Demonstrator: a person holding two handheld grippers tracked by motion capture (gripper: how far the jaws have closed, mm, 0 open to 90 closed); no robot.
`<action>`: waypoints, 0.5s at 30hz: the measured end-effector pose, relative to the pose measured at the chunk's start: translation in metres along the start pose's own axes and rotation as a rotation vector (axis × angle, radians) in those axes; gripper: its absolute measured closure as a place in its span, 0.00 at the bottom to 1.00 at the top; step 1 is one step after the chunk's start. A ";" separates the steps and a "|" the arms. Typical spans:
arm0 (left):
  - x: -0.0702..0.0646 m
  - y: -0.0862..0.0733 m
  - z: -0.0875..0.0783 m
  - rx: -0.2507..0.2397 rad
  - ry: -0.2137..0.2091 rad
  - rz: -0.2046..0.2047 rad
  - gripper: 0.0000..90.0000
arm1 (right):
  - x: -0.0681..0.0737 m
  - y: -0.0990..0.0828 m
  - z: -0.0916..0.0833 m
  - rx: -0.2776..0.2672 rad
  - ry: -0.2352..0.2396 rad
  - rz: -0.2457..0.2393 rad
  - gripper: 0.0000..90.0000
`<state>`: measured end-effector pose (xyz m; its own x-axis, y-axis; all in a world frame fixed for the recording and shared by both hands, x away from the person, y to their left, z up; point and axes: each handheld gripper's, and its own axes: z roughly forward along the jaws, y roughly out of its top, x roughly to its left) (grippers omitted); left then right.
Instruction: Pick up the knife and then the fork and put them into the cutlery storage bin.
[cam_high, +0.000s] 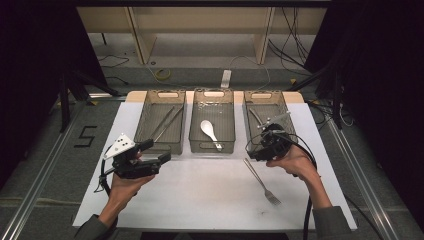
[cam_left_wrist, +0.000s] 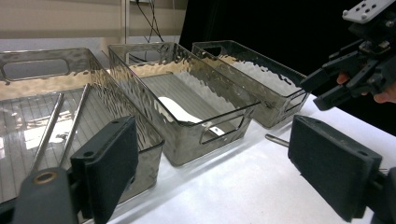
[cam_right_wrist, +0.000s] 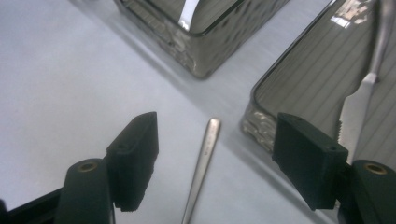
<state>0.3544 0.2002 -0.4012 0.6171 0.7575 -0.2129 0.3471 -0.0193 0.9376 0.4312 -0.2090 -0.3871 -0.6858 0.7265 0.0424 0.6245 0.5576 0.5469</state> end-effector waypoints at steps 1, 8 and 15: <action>0.000 0.000 0.000 0.000 0.000 0.001 0.17 | 0.001 -0.001 0.001 0.005 0.003 -0.003 0.36; 0.000 0.000 -0.001 -0.001 -0.002 -0.003 0.17 | 0.005 -0.003 0.006 0.029 0.011 -0.013 0.35; 0.000 0.000 -0.001 -0.002 -0.002 0.000 0.17 | 0.008 -0.007 0.010 0.058 0.010 -0.018 0.35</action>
<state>0.3539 0.2005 -0.4007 0.6187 0.7561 -0.2132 0.3452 -0.0179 0.9383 0.4256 -0.2032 -0.3992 -0.7010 0.7120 0.0419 0.6323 0.5932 0.4983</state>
